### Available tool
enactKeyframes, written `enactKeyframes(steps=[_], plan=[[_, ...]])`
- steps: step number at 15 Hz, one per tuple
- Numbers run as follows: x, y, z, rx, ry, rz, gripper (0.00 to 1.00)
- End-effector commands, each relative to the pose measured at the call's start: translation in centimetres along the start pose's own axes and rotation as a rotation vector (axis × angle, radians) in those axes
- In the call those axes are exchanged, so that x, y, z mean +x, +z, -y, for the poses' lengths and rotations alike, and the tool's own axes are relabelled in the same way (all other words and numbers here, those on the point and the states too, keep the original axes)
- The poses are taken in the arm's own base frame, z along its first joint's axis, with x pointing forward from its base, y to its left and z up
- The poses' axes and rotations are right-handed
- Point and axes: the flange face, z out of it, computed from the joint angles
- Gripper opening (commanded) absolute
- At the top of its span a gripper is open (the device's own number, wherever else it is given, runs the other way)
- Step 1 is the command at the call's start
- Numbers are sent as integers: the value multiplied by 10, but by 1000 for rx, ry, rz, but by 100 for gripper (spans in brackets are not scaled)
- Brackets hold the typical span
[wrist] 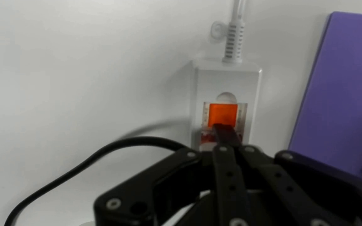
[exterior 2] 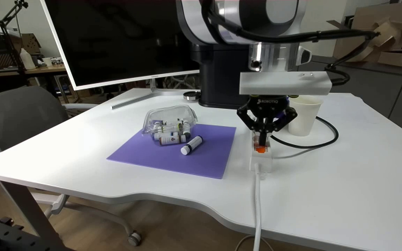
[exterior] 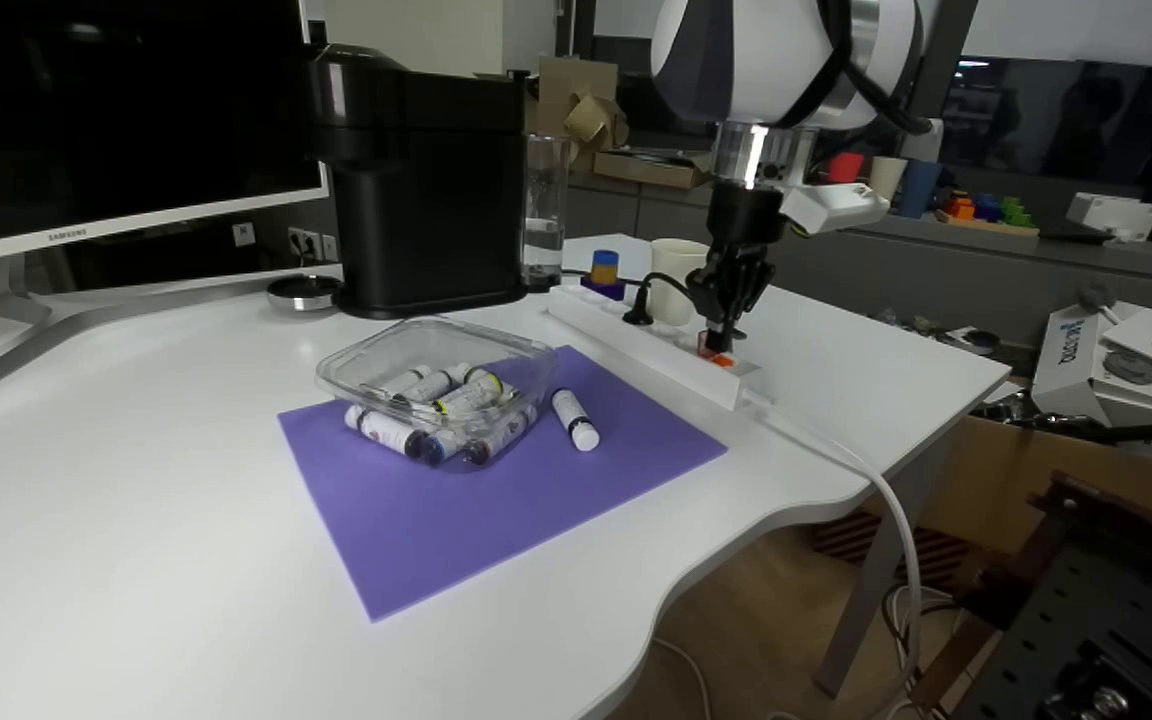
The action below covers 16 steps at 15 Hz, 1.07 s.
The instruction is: Switch on the left most switch
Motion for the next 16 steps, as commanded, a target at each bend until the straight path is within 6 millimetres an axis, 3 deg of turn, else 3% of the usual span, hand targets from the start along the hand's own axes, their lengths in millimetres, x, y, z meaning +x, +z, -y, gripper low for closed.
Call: enactKeyframes(steps=[1,11,16], plan=[[0,-12,7,-18,51,-19,0],[-11,-34,10,-58,157,62,0],[-13,-30,8,-23,139,114,0]])
